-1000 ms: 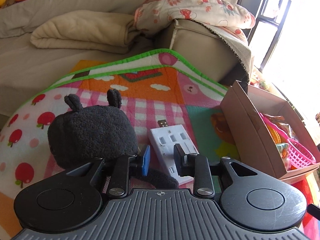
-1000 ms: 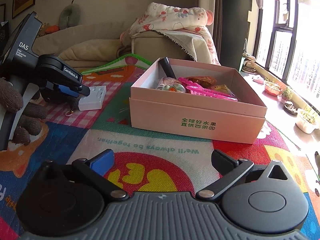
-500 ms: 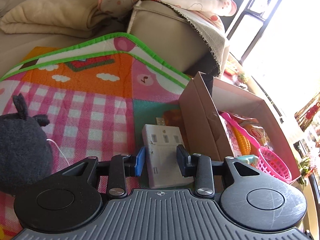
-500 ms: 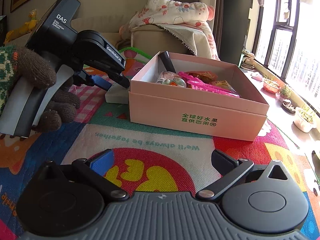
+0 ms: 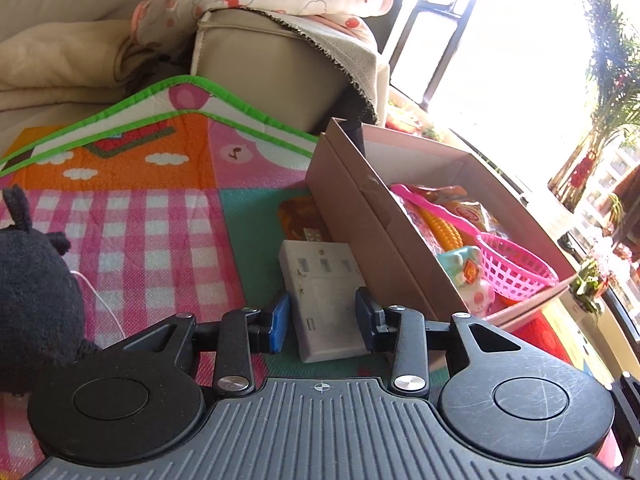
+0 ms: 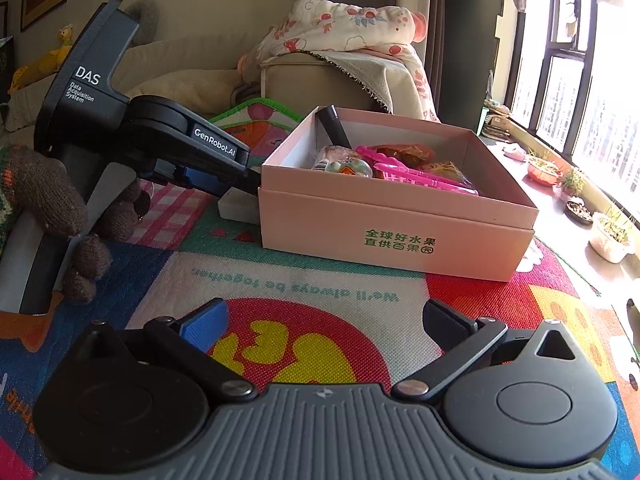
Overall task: Organize objects
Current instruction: 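Grasp the white USB charger with the left tool, then lift the white USB charger with the left tool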
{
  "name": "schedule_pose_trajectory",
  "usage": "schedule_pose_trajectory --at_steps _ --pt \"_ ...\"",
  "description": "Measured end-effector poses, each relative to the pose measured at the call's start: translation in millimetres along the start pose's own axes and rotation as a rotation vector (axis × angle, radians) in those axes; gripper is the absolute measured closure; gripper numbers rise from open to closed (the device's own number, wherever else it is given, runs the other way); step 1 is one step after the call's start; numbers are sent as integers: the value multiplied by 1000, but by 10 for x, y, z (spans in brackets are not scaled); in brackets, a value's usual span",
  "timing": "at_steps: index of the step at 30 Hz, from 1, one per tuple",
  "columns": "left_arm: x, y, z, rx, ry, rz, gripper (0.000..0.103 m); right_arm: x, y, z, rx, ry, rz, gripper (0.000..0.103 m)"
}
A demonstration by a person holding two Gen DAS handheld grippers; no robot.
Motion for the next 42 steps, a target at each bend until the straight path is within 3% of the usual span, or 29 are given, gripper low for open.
schedule_pose_trajectory --at_steps 8,11,16,22,23,25,27,29,37,39,42 --pt "-755 116 -590 -133 -92 207 66 2 -4 24 3 -18 -3 0" --pt "-997 132 -763 -158 -101 228 65 4 12 41 18 -31 0 0" --pt "-1100 211 -846 -105 -64 220 66 21 186 73 71 -55 105 0" --pt "-1180 624 -774 -29 -47 419 66 21 272 143 99 -91 172 0" --pt "-1192 675 -767 -20 -47 437 63 22 258 151 91 -93 165 0" --pt "-1234 813 -726 20 -39 484 50 25 253 158 89 -94 166 0" --pt "-1315 909 -609 40 -100 536 47 25 285 148 109 -90 183 0" --pt "-1382 981 -574 59 -65 575 50 23 324 140 130 -86 202 0" --pt "-1383 923 -613 22 -54 458 50 27 352 106 156 -69 224 0" --pt "-1443 805 -756 2 -15 419 50 36 335 93 151 -61 211 0" --pt "-1498 431 -990 49 56 294 50 96 200 42 146 -34 151 0"
Point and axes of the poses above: each gripper's, at about its wrist camera, not at the fingertips, and z roughly the way its jaws point, y to its right, x to its top, the point moved 5 cm from there along z, roughly the way its jaws point, and after that the axes turned 10 degrees about -y, right-handed, at the moved point
